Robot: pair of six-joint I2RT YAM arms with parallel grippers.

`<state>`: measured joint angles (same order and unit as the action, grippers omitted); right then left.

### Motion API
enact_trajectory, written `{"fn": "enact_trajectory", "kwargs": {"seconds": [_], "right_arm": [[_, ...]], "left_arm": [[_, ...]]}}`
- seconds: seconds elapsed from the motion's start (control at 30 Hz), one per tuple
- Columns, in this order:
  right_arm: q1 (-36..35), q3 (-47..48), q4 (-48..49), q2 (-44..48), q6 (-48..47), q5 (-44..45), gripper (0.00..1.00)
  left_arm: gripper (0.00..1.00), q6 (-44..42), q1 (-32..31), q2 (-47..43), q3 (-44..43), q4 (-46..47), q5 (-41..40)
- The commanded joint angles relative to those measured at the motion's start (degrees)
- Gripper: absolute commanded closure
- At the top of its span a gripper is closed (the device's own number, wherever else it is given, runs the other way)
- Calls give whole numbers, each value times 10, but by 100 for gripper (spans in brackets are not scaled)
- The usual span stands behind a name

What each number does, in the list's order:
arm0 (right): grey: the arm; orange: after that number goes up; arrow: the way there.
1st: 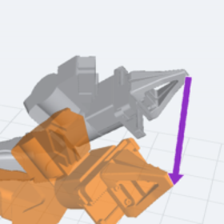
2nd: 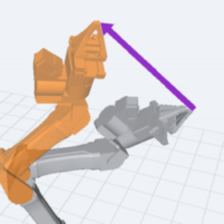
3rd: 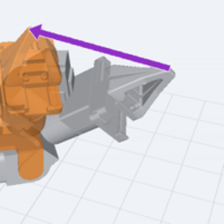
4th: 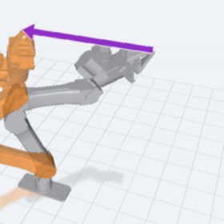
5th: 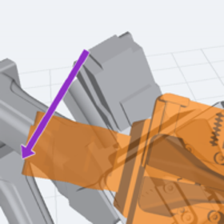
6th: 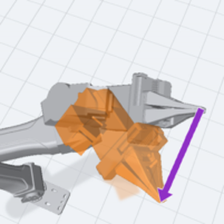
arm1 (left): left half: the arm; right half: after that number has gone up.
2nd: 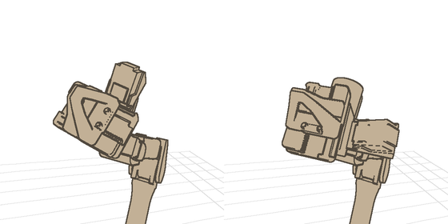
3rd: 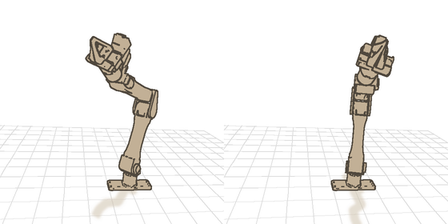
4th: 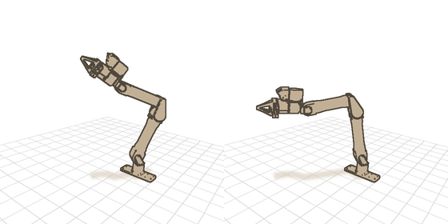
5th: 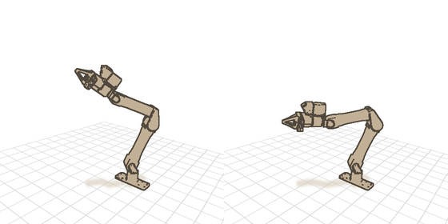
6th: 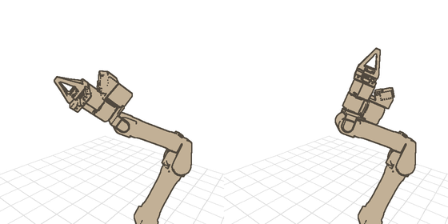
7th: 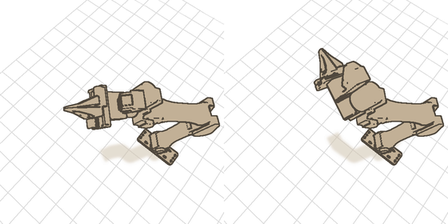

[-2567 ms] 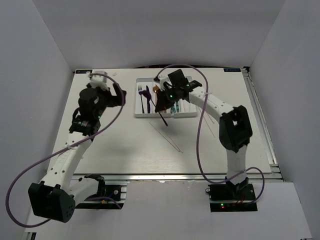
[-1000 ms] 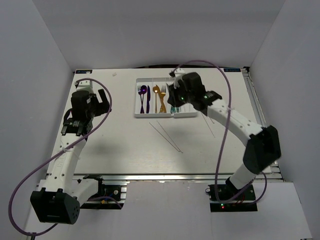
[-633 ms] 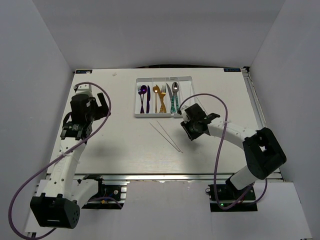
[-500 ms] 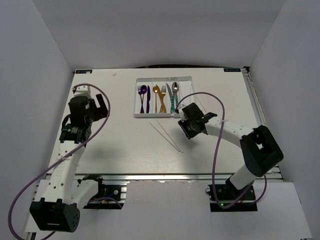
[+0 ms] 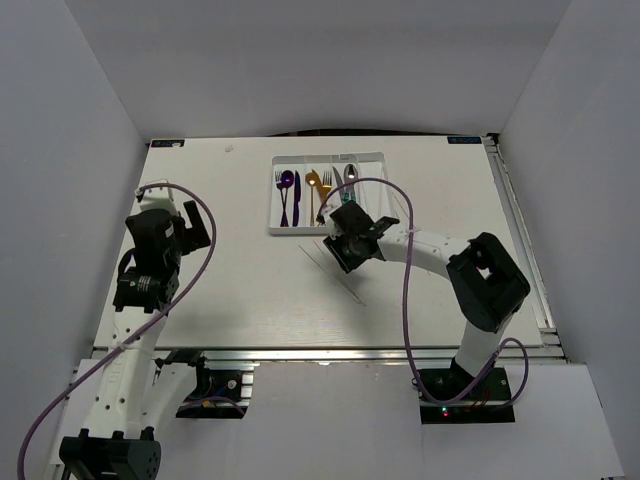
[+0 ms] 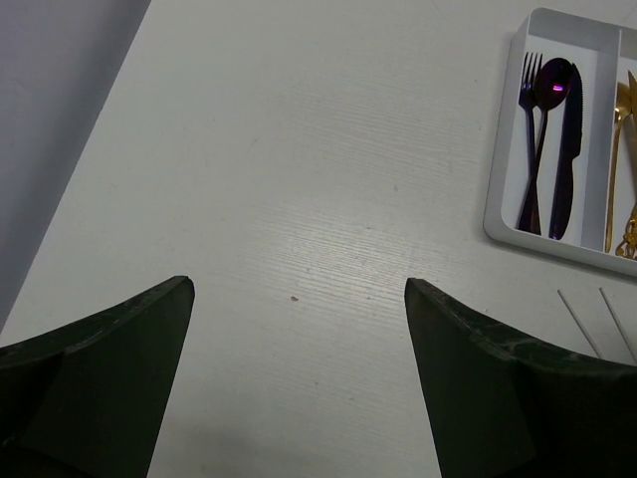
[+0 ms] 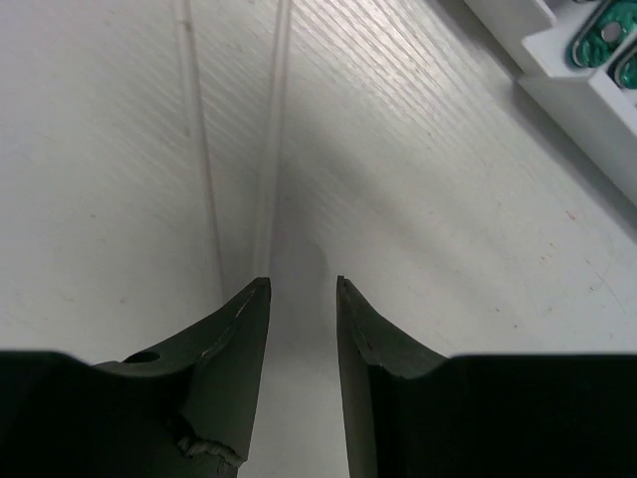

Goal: Sort the eating utensils into containers

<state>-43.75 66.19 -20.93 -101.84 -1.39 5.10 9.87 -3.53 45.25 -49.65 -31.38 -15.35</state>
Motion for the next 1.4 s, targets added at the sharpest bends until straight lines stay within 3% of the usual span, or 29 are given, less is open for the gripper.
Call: {"fn": "enact_trajectory", "kwargs": {"seconds": [0.0,0.83,0.97,1.1,1.37], "right_arm": [[-9,27,-3,-3,23,-9,60],[-37,-13,13,-48,17,15,64],[-39,-40,5,-40,17,6,74],[-39,-76,-12,-22,19,-13,100],[-40,-42,-63,22,45,5,100]], "left_arm": [[2,-10,3,-19,4,-7,-14],[2,-15,3,-39,26,-10,-20],[2,-13,3,-40,27,-10,-25],[2,-14,3,-42,27,-9,-26],[2,-14,3,-54,31,-11,-28]]}}
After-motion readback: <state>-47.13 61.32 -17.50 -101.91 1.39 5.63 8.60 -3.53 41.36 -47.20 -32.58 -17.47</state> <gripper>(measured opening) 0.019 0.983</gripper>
